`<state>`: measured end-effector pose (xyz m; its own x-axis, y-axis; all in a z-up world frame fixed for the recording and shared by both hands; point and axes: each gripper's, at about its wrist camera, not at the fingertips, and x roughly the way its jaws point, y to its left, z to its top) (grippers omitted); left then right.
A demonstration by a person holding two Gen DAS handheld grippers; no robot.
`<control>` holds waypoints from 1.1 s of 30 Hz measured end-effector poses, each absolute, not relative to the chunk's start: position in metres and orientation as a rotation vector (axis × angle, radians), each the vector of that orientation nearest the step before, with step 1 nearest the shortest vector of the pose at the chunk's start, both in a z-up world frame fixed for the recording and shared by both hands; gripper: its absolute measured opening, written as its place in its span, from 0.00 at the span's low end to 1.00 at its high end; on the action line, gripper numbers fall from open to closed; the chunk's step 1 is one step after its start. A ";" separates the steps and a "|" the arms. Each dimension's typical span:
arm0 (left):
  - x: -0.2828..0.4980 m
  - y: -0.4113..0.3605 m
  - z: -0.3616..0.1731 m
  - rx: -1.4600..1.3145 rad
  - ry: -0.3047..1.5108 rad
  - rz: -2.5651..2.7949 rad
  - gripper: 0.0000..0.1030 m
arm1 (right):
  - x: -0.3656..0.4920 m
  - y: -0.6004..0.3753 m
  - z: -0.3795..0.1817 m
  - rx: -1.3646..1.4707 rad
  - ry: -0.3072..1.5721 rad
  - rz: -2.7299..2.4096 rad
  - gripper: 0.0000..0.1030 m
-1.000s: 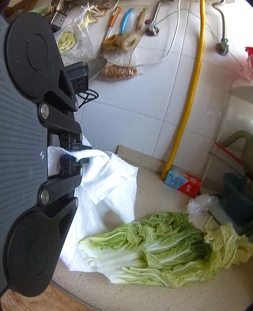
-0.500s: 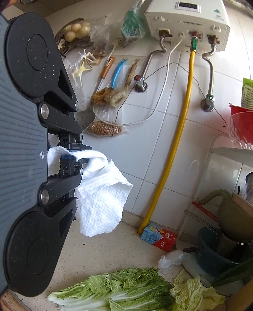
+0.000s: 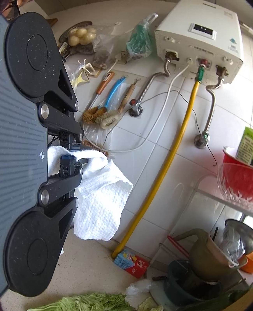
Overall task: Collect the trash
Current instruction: 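Carry both held paper towels off the counter down toward the trash bin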
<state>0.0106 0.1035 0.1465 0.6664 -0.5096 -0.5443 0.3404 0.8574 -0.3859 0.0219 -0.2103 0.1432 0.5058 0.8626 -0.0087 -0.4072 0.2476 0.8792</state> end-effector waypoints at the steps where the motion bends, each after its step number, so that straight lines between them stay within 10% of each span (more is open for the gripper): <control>1: 0.008 0.110 0.151 -0.258 0.678 -0.479 0.10 | 0.021 -0.205 0.147 0.962 0.561 0.940 0.05; 33: -0.087 0.285 0.150 -0.283 0.594 -0.205 0.10 | 0.001 -0.019 0.153 0.830 0.725 1.168 0.06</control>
